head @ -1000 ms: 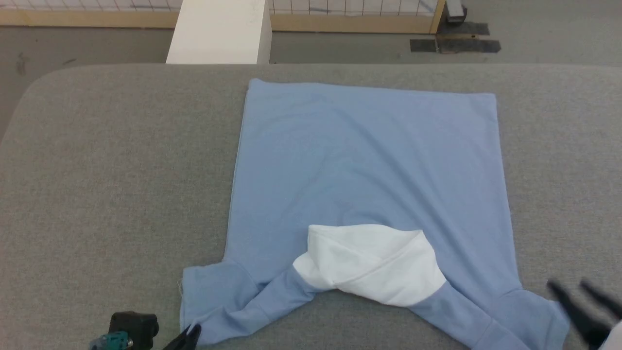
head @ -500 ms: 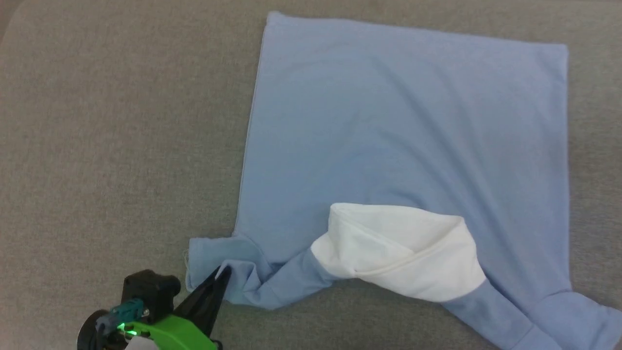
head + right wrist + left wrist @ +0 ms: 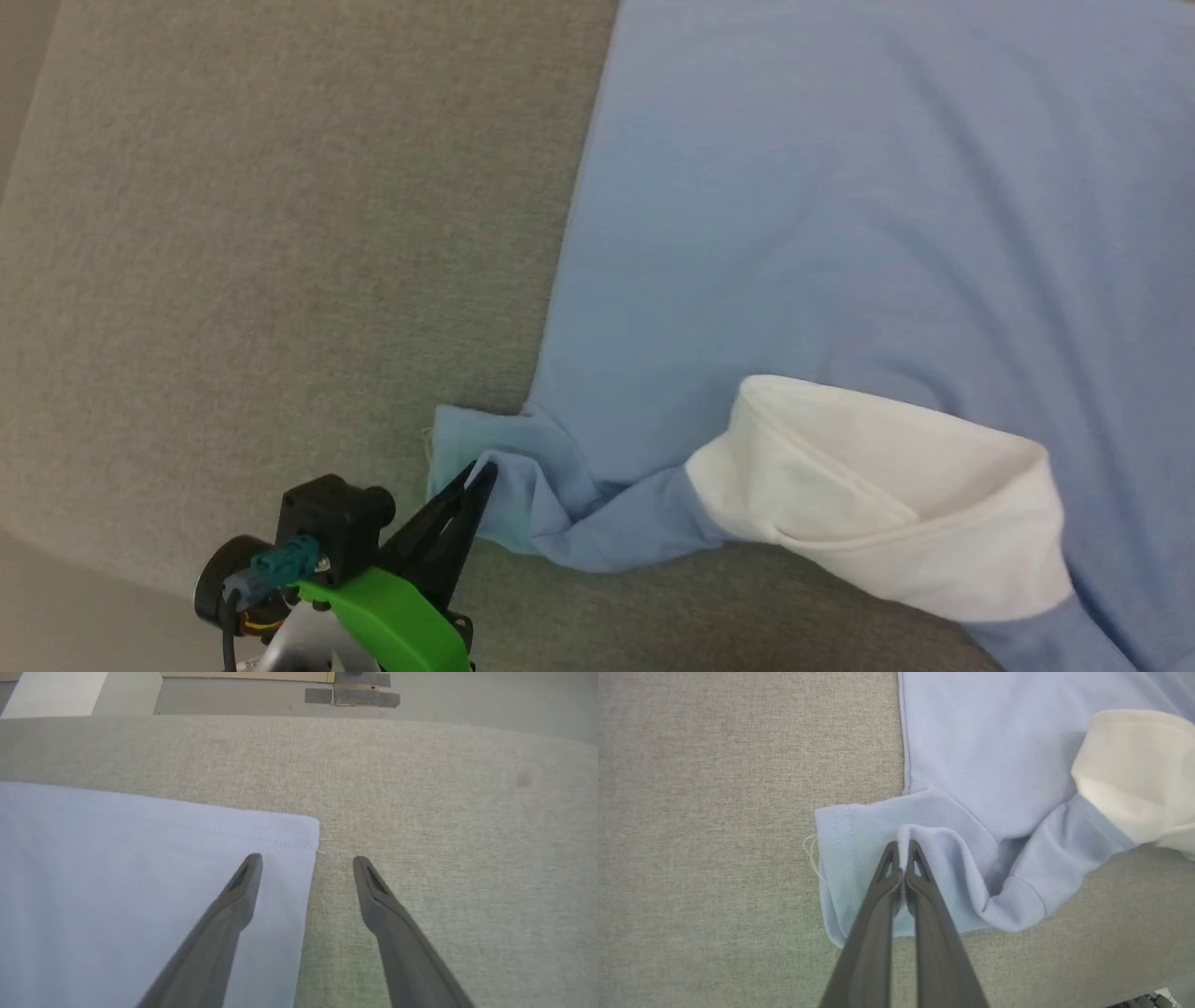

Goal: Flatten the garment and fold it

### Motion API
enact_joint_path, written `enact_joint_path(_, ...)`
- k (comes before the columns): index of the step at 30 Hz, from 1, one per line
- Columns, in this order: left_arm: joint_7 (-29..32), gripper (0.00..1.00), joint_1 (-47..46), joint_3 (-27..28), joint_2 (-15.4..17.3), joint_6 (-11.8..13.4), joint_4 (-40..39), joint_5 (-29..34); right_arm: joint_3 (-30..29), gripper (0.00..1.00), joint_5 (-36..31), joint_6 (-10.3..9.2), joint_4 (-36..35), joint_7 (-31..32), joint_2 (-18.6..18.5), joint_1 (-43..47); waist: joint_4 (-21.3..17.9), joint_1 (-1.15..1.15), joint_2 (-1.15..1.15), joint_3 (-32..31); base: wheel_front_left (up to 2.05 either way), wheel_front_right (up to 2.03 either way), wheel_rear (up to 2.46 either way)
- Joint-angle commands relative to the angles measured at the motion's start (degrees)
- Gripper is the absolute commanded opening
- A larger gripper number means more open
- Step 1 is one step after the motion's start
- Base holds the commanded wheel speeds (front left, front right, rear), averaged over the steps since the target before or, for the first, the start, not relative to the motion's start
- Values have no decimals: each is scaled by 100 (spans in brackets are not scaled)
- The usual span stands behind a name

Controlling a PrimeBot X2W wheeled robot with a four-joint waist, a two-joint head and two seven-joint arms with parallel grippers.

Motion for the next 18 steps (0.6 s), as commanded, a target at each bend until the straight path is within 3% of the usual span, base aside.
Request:
enact_joint_path(1, -37, 0, -128, -10, -45, -21, -5, 60, -111, 71, -152, -9, 96, 114, 67, -22, 346, 0, 0, 313, 0, 0, 0)
enact_joint_path(2, -43, 0, -138, -12, -52, -19, -5, 58, -200, 43, -245, -9, 141, 181, 114, -18, 355, 0, 0, 317, 0, 0, 0)
enact_joint_path(3, -51, 0, -144, -10, -56, -16, -1, 55, -297, 0, -364, -9, 172, 244, 169, -16, 360, 0, 0, 317, 0, 0, 0)
enact_joint_path(8, -113, 0, -117, 69, -21, 32, 39, 69, -442, 0, -583, -9, 163, 213, 307, -73, 227, 0, 0, 210, 0, 0, 0)
enact_joint_path(18, -267, 0, 23, 262, 133, 64, 72, 56, -377, 0, -15, -9, -192, -545, 233, 450, -504, 0, 0, -535, 0, 0, 0)
